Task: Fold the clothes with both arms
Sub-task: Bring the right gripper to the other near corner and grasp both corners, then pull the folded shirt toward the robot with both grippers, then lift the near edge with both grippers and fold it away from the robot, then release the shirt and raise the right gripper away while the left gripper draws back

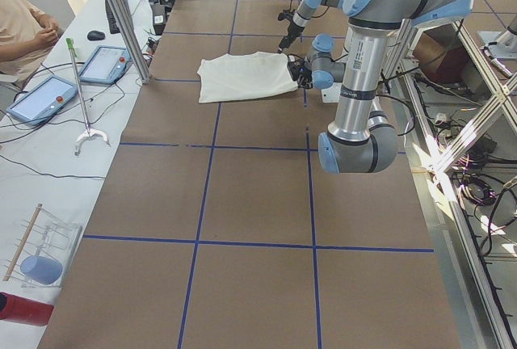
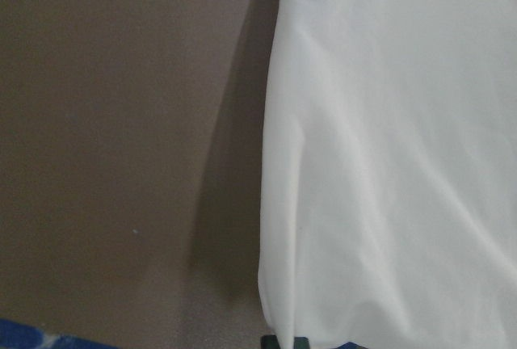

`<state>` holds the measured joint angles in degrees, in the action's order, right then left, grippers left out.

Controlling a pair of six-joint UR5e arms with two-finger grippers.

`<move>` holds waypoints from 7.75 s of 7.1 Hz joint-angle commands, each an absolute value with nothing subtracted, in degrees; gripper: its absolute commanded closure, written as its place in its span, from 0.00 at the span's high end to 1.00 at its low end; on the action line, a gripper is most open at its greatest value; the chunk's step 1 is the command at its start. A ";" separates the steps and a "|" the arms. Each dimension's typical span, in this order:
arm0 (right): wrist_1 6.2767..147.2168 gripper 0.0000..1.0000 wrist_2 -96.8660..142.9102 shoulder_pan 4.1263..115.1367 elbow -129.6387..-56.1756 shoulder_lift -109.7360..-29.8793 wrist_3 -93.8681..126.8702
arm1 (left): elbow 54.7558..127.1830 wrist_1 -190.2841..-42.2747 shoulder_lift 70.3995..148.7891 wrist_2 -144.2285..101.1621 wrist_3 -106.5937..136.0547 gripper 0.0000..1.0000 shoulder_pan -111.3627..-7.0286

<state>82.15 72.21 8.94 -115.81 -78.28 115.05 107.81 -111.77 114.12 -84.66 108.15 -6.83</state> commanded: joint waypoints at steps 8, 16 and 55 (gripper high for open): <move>86.22 0.76 67.68 6.94 -111.62 -75.24 114.35 | 107.93 -111.88 113.73 -84.55 108.89 0.00 -6.68; 86.13 0.00 66.63 6.68 -111.71 -74.09 115.14 | 108.37 -111.88 113.91 -84.55 108.81 0.00 -6.68; 82.26 1.00 80.33 24.58 -91.78 -57.57 70.31 | 105.21 -106.70 119.71 -101.60 65.92 1.00 -32.96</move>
<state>82.08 80.36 21.64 -94.40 -57.74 71.08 105.17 -106.67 119.71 -101.60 65.86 -32.97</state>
